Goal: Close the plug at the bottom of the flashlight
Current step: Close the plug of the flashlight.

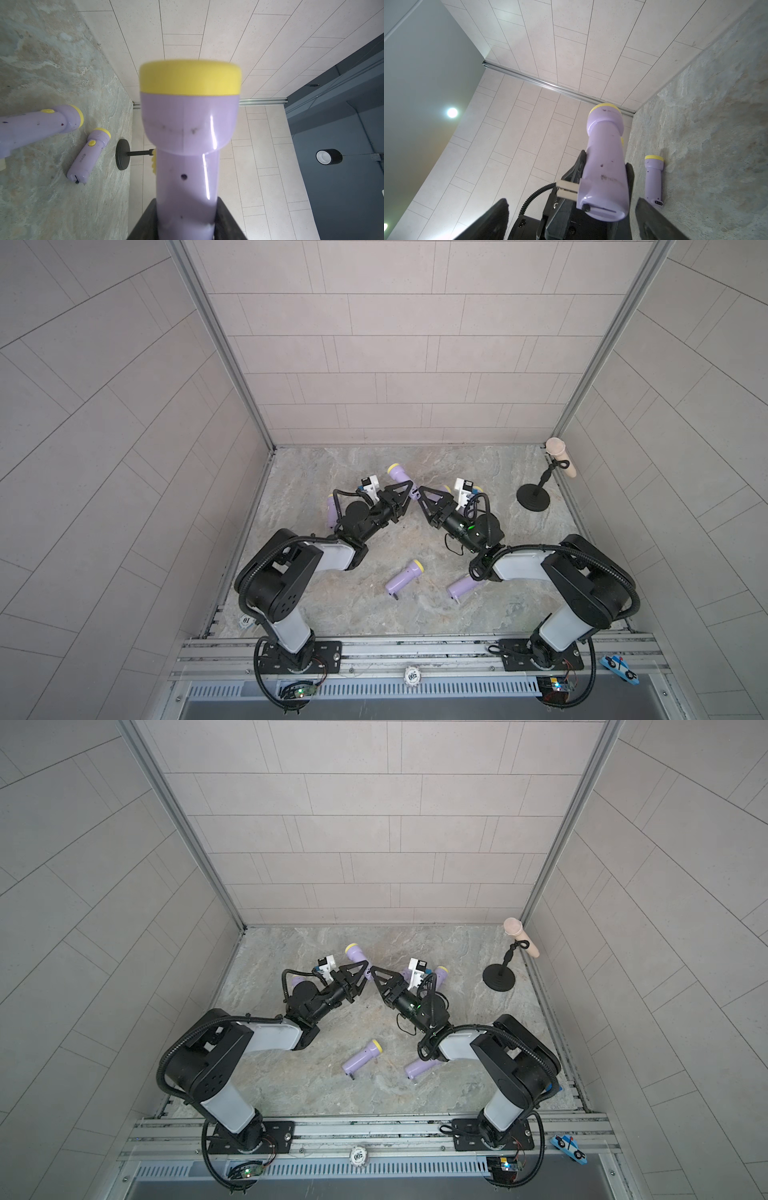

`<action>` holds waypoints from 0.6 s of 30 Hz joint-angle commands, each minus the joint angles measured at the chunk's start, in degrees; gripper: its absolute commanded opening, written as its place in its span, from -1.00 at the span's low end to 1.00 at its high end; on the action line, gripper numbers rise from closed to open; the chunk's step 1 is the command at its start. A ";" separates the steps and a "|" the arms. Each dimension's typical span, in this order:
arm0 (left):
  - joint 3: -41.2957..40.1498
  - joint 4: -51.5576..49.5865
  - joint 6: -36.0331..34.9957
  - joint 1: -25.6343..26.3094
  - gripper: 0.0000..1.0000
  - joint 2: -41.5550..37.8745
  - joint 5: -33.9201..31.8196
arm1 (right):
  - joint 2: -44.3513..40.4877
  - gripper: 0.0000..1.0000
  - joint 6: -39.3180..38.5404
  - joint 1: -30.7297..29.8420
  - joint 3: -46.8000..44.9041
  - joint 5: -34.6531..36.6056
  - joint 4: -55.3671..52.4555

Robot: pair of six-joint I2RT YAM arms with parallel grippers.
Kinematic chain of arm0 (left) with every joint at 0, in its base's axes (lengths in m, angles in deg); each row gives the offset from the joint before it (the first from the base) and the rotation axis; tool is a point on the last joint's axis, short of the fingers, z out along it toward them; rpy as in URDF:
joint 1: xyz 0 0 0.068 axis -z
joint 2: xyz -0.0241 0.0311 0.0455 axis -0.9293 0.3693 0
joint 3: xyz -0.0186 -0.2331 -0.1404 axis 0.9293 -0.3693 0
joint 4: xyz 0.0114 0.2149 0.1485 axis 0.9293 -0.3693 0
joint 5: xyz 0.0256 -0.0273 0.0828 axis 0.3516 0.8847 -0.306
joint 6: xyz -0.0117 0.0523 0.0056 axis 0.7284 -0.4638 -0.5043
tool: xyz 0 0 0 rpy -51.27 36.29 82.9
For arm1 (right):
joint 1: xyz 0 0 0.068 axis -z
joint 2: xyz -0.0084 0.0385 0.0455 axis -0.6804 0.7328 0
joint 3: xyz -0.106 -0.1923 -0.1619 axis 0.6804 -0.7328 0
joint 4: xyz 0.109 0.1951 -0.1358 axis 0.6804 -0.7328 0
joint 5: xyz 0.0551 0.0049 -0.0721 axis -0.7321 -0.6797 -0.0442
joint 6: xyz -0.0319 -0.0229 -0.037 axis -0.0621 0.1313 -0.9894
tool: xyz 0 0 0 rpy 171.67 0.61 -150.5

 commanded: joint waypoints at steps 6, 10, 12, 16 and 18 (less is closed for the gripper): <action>-0.73 4.02 0.73 0.59 -1.00 -0.35 -0.08 | -0.73 0.90 -0.15 -0.82 1.51 0.46 2.01; -0.91 4.01 0.59 0.63 -1.00 -0.26 -0.26 | -0.69 0.89 -0.15 -0.84 1.53 0.67 2.06; -0.91 3.99 0.58 0.55 -1.00 -0.20 -0.37 | -0.53 0.89 0.00 -0.81 1.65 0.49 2.06; -0.99 4.06 0.75 0.57 -1.00 0.00 -0.55 | -0.60 0.85 0.02 -0.82 1.57 0.59 2.06; -1.08 4.10 0.84 0.59 -1.00 0.01 -0.61 | -0.86 0.85 -0.09 -0.86 1.34 0.78 2.03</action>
